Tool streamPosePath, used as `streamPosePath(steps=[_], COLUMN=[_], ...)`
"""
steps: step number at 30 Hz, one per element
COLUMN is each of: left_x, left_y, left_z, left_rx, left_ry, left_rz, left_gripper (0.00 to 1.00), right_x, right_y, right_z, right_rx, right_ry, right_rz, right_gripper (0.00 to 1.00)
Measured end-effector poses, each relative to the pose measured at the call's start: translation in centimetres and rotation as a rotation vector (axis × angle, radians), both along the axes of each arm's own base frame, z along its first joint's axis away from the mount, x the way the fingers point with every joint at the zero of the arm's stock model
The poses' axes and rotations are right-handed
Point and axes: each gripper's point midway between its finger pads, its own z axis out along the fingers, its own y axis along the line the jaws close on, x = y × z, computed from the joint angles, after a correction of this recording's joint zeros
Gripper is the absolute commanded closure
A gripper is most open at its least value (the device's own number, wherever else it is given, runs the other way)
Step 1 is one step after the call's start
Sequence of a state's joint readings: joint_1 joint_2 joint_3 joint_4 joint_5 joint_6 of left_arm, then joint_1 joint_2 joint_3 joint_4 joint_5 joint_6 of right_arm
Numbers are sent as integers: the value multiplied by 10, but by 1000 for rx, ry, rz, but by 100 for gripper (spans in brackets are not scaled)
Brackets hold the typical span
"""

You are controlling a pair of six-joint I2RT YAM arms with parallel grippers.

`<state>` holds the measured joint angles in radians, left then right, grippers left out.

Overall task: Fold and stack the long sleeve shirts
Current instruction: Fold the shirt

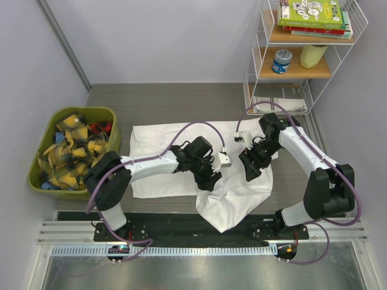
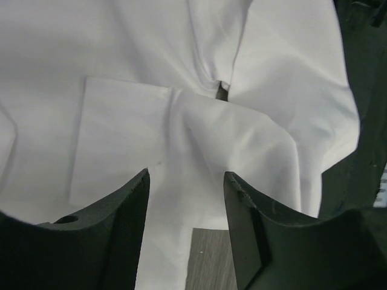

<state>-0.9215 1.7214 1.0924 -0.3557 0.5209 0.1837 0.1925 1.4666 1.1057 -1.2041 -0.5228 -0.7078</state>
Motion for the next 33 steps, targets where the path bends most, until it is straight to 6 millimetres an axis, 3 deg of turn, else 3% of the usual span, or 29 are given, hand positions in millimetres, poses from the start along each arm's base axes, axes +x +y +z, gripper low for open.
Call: streamPosePath(steps=[8,14,17,27,30,33], left_x=[37,45,44,46,48,48], left_y=[-1,5,10,7,9,9], left_z=[-3,-31,-41,-41,-33,-14], left_rx=[36,101,127,138,140,112], left_ry=[-165,-208,-224,-314,-334,-349], left_rz=[-35,-91,-115,-134,-115,-89], left_gripper=[36,38,46,66,79,93], right_x=[1,2,2,4,4,4], right_y=[-2,-6,-8,-10,-11,-11], right_z=[0,0,-1,-5,-5,-5], right_rx=[0,-1,-3,-6,-6,-6], right_ry=[-4,-3,-5,8,10,9], right_rz=[-10,-22,-25,-28,-29,-32], right_gripper=[24,24,24,24,24,24])
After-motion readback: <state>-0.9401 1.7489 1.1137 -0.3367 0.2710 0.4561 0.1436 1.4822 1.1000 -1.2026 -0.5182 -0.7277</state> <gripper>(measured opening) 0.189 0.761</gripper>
